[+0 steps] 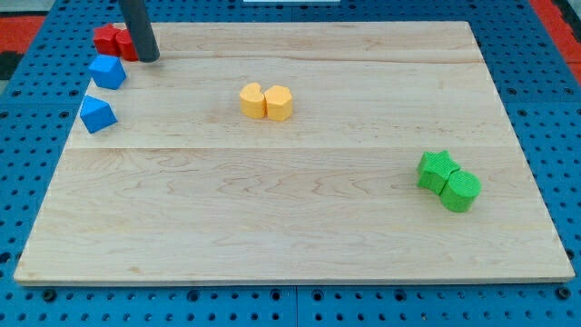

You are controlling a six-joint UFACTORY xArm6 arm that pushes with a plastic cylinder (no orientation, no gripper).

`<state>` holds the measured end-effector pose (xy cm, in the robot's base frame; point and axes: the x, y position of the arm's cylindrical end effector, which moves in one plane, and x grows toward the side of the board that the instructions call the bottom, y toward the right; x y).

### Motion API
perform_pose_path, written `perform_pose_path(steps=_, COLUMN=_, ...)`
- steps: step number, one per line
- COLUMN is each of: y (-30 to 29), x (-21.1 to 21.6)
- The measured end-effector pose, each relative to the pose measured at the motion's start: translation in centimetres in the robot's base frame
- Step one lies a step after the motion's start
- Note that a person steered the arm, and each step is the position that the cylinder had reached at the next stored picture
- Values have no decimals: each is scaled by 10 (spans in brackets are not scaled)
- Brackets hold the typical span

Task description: Push blue cube towards blue triangle

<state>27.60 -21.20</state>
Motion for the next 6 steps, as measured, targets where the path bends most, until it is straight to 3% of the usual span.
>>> perform_pose_path(steps=5, y=-62, x=21)
perform_pose_path(steps=6, y=-57, x=2)
